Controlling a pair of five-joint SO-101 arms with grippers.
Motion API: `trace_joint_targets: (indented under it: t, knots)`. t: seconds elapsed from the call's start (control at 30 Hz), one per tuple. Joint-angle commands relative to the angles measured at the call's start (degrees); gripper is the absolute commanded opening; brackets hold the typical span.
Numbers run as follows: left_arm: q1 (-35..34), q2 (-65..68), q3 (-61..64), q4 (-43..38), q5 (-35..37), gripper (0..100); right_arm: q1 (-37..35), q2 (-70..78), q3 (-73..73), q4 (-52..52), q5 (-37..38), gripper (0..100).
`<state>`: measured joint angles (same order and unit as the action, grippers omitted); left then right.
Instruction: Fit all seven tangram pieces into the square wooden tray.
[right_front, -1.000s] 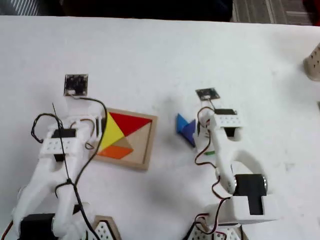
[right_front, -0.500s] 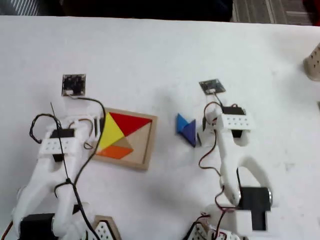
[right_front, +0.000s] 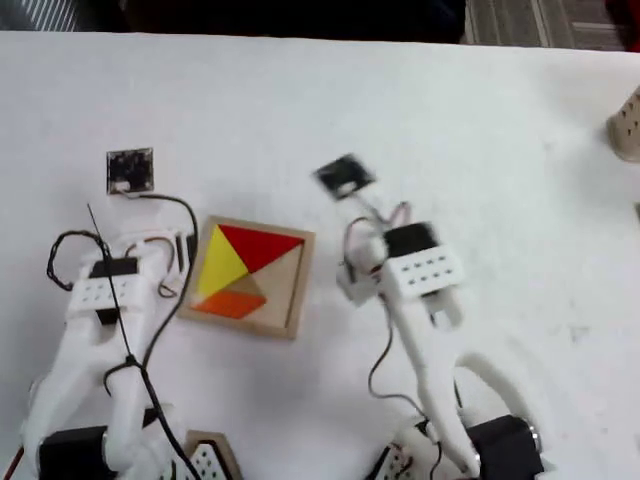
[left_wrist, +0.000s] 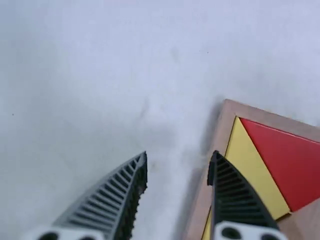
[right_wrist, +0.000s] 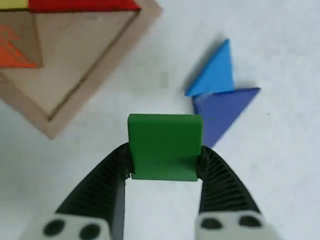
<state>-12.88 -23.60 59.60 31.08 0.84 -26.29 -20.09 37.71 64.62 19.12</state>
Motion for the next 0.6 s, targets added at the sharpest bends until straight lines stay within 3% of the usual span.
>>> trace_joint_targets:
  t: [0.0,0.23,0.4,0.57]
  knots:
    - [-0.75,-1.63,-1.76,0.09,1.49,21,-6.73,-2.15,-0.35,-3.74,3.96,1.8]
    - [-0.75,-1.63,-1.76,0.09,1.58,21,-10.24,6.55,-0.35,-14.64,-3.69,1.8]
    - [-0.75,-1.63,-1.76,0.09,1.58,21,-10.33,15.96,-0.62,-21.32,-4.13,1.8]
    - [-0.75,-1.63,-1.76,0.09,1.58,21,-12.70,19.21,-4.66,-19.82,-4.22,1.8]
